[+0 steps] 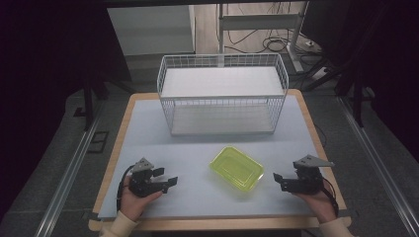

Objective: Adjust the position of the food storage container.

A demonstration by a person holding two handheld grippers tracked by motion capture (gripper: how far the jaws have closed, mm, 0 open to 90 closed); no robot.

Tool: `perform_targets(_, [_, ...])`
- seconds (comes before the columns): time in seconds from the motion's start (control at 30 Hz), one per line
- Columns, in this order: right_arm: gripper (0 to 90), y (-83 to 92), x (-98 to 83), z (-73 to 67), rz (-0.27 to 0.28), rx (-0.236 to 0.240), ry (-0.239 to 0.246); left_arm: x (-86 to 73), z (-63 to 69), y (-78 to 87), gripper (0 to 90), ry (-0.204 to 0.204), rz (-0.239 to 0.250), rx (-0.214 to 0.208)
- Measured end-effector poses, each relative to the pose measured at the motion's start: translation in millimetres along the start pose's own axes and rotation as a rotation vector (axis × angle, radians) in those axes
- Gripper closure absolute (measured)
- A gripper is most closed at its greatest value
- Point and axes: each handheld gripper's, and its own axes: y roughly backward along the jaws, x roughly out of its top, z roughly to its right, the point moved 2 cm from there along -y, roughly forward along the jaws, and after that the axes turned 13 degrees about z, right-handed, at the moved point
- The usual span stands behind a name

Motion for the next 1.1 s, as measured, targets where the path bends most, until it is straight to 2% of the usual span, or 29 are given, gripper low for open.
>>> perform_targets(0.27, [14.2,3.1,3.0,1.9,0.017,0.007,-0.042,0.1,-0.1,0.5,26.9,0.002,0.002,-0.002])
perform_targets(0.7, [19.7,6.2,6.5,-0.4,0.027,0.031,-0.032,-0.4,2.4,-0.9,26.8,-0.010,-0.008,-0.009])
perform_targets(1.1, [22.6,11.2,14.5,-10.0,0.047,0.065,-0.016,-0.9,2.7,-1.3,26.8,-0.006,-0.013,-0.006])
